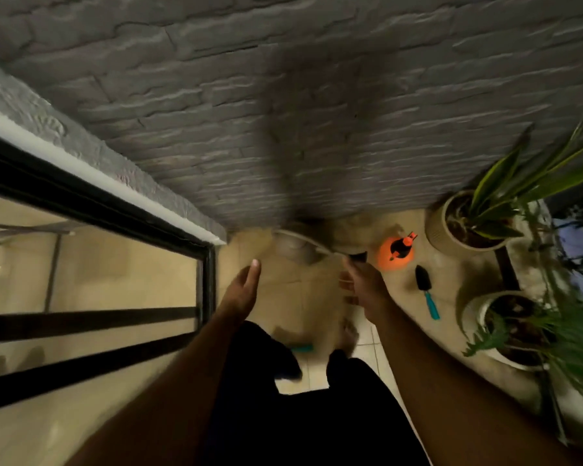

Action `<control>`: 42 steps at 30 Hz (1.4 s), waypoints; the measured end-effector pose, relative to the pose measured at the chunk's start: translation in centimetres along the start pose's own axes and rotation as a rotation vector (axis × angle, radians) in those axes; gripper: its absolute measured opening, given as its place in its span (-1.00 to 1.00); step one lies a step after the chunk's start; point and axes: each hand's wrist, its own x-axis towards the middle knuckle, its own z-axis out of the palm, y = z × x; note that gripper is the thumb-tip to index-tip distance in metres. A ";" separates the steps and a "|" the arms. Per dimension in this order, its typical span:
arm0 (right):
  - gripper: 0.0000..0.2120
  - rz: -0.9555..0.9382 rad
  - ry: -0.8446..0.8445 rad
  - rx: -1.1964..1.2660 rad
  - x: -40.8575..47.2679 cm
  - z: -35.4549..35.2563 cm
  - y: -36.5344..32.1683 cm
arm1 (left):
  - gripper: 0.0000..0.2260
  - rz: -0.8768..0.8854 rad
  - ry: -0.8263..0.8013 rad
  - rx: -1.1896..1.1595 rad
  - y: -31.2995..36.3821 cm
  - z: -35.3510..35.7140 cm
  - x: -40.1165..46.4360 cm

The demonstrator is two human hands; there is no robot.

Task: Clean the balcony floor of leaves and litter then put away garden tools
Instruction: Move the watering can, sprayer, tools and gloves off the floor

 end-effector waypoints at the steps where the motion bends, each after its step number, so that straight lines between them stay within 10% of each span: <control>1: -0.81 0.006 -0.001 0.013 0.7 0.5 -0.5 | -0.27 -0.023 0.001 -0.010 0.2 -0.2 1.1; 14: -0.67 0.236 0.307 0.495 20.5 6.7 6.2 | -0.29 -0.222 -0.472 0.307 -2.2 4.2 28.7; 26: -0.11 0.262 0.376 0.706 46.1 11.3 21.3 | -0.15 -0.543 -0.105 -0.279 -20.4 11.4 55.2; 42: -0.34 0.156 0.475 0.944 45.8 9.2 21.5 | -0.45 -0.381 -0.078 -0.447 -21.5 14.3 56.1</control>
